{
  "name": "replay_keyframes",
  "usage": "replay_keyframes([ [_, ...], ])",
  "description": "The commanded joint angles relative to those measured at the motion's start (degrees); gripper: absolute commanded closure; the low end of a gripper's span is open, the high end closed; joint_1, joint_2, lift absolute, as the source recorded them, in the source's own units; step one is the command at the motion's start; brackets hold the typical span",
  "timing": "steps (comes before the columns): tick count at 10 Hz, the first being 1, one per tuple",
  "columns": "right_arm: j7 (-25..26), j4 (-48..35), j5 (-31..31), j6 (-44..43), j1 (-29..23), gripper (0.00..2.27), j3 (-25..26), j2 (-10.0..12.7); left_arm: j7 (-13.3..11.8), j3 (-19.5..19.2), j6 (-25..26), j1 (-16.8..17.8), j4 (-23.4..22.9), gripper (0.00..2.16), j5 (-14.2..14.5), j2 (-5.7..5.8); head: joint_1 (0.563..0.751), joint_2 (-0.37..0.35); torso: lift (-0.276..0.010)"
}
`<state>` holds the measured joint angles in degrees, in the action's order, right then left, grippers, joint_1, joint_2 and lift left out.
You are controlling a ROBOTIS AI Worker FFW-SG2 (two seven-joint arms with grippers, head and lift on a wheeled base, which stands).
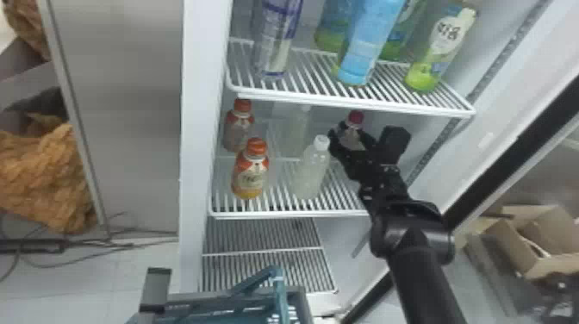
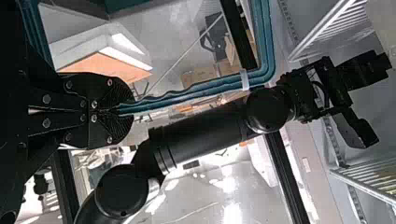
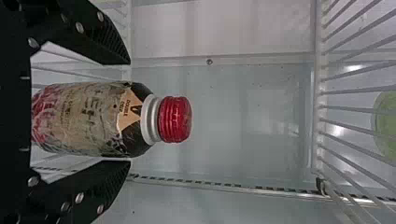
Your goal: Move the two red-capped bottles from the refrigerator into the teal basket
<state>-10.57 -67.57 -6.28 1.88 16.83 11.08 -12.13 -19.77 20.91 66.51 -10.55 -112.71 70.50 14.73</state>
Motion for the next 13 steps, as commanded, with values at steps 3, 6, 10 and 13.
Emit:
replay_keyframes([
  [3,0.46,-1.4,-0.01,0.22,-1.5,0.79,0.11,0.09,0.0,-0.11,0.0,-0.28,0.0,1.13,0.12,0.03,0.695,-0.35,-0.228],
  [6,0.46,-9.13,-1.15,0.5,-6.98,0.8,3.43,0.62,-0.18,-0.23,0.0,-0.42,0.0,1.13,0.23,0.03,0.695,-0.35,-0.228],
  [10,-0.86,-24.32,-2.4,5.71,-16.68,0.8,6.17,0.35,-0.18,-0.23,0.0,-0.42,0.0,1.13,0.23,0.21,0.695,-0.35,-0.228],
  [13,-1.56,-32.2,-5.26,9.22,-22.31,0.8,6.85,0.09,-0.18,-0.23,0.0,-0.42,0.0,1.13,0.23,0.3,0.695,-0.35,-0.228],
])
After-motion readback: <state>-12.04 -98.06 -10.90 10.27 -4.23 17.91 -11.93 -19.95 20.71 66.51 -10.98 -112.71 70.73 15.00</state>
